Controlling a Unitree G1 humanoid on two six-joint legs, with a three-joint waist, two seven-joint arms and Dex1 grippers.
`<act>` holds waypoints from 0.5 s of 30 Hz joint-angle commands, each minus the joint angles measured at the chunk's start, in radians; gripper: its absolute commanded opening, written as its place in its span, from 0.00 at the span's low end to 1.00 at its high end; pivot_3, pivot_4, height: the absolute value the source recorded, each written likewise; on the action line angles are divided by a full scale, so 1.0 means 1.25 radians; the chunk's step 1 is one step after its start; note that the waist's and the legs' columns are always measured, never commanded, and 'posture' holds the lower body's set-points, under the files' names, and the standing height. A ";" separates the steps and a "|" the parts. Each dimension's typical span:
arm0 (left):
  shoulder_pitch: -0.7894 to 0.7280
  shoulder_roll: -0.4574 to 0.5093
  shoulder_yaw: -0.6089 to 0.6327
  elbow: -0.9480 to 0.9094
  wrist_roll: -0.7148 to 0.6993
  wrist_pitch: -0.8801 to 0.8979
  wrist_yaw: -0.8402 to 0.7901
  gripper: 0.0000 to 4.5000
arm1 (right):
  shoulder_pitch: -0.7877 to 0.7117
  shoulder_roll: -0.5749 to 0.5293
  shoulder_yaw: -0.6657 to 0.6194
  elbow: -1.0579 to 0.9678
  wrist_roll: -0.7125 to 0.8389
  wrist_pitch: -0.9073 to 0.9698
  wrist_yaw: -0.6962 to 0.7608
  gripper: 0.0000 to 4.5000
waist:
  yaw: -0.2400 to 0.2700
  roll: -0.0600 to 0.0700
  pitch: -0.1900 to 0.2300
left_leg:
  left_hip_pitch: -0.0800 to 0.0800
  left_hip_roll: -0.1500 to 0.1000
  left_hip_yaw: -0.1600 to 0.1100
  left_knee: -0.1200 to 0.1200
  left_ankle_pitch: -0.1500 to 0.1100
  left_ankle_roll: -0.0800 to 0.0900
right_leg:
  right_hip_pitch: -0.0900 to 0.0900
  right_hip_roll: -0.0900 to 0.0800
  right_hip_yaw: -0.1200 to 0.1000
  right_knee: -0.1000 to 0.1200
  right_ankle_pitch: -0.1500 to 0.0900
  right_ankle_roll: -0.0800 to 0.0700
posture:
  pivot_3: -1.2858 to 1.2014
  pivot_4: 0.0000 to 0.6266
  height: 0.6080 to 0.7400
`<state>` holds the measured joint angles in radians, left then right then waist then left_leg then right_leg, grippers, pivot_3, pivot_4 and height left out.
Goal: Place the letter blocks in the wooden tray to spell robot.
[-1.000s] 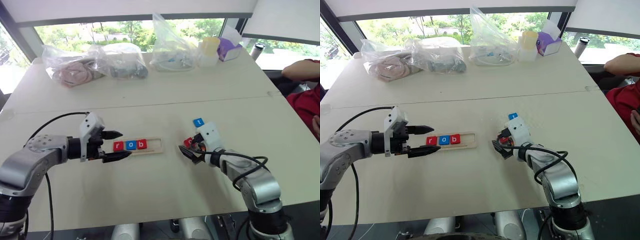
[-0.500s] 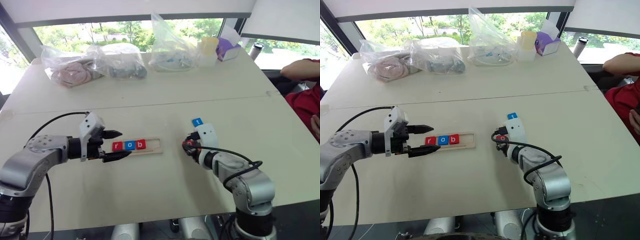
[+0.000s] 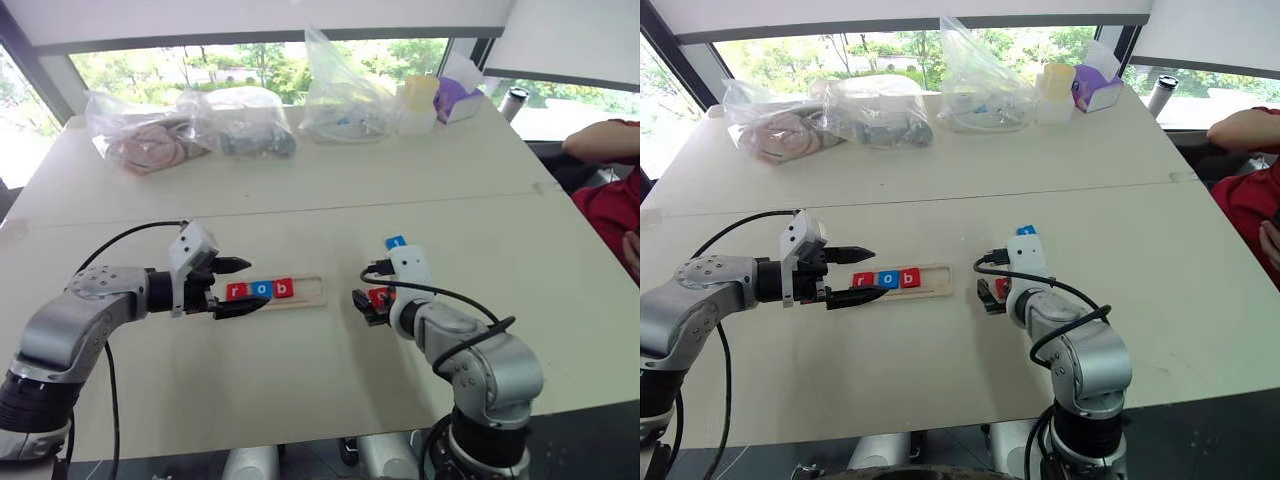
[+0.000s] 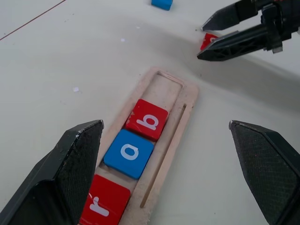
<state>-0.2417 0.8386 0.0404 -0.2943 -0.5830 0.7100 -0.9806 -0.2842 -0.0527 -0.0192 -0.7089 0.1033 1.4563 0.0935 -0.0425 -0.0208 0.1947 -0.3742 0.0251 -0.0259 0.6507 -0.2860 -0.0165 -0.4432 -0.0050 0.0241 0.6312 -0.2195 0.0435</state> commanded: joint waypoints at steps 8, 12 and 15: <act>-0.006 0.049 0.023 -0.021 -0.012 -0.009 -0.065 1.00 | 0.062 -0.511 -0.107 0.249 0.230 -0.588 0.750 0.99 | -0.003 -0.001 0.000 | 0.001 -0.002 0.001 -0.001 0.000 0.001 | 0.001 -0.002 0.000 -0.001 -0.001 0.002 | 0.52 0.24 1.00; -0.023 0.061 0.027 -0.012 -0.009 -0.008 -0.083 1.00 | 0.020 -0.600 0.011 0.469 0.139 -0.845 0.894 0.99 | -0.004 -0.001 0.001 | 0.003 -0.001 0.003 0.000 0.000 0.001 | 0.002 0.000 0.001 0.000 0.000 0.001 | 0.52 0.24 1.00; -0.023 0.068 0.042 -0.019 -0.017 0.004 -0.079 1.00 | -0.049 -0.587 0.060 0.599 0.118 -0.949 0.947 0.99 | -0.005 -0.001 0.001 | 0.002 0.001 0.002 0.001 0.000 0.001 | 0.002 0.002 0.001 0.000 0.000 0.000 | 0.52 0.24 1.00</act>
<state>-0.2632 0.9072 0.0571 -0.2972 -0.5910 0.7146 -1.0737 -0.3163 -0.7890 0.0486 0.0081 0.2575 0.3437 1.2433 -0.0487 -0.0221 0.1957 -0.3714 0.0261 -0.0228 0.6517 -0.2864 -0.0154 -0.4413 -0.0016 0.0260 0.6316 -0.2192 0.0436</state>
